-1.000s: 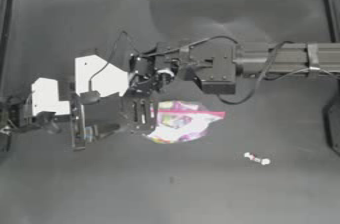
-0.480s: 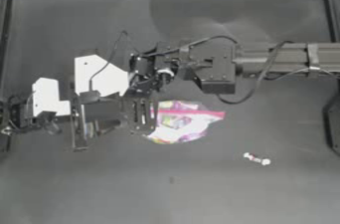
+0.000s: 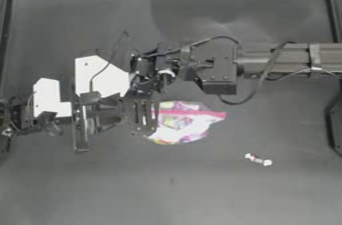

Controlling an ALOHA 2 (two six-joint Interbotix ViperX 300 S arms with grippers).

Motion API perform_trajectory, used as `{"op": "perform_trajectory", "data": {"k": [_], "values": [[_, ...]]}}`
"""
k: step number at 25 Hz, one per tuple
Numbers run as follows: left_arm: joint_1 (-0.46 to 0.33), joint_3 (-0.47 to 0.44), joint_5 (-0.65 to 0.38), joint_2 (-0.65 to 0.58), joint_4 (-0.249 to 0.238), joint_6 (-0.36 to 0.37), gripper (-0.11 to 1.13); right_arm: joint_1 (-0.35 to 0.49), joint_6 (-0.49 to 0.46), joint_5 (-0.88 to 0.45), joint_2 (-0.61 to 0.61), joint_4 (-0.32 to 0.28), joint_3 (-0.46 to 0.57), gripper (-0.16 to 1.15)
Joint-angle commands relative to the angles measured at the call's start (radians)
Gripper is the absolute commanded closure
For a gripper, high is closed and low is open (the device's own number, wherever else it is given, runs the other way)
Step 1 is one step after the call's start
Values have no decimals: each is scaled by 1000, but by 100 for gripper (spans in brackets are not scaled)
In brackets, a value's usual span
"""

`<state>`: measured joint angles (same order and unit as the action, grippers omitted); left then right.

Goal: Put candy in bag

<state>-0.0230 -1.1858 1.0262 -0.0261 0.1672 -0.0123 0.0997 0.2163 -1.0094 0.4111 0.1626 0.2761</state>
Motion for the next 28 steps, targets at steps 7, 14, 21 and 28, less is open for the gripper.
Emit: {"op": "perform_trajectory", "data": {"k": [7,14,21,28], "values": [[-5,12,8,2,2,-6,64,-3,2,5,-26,3,28,58],[-5,12,6,-2,2,-6,68,-3,2,0,-26,3,25,58],[-3,11,8,-6,2,-6,68,-5,2,-12,-26,0,20,58],[-3,5,8,-14,2,-6,68,-3,2,-14,-26,-5,17,63]]}}
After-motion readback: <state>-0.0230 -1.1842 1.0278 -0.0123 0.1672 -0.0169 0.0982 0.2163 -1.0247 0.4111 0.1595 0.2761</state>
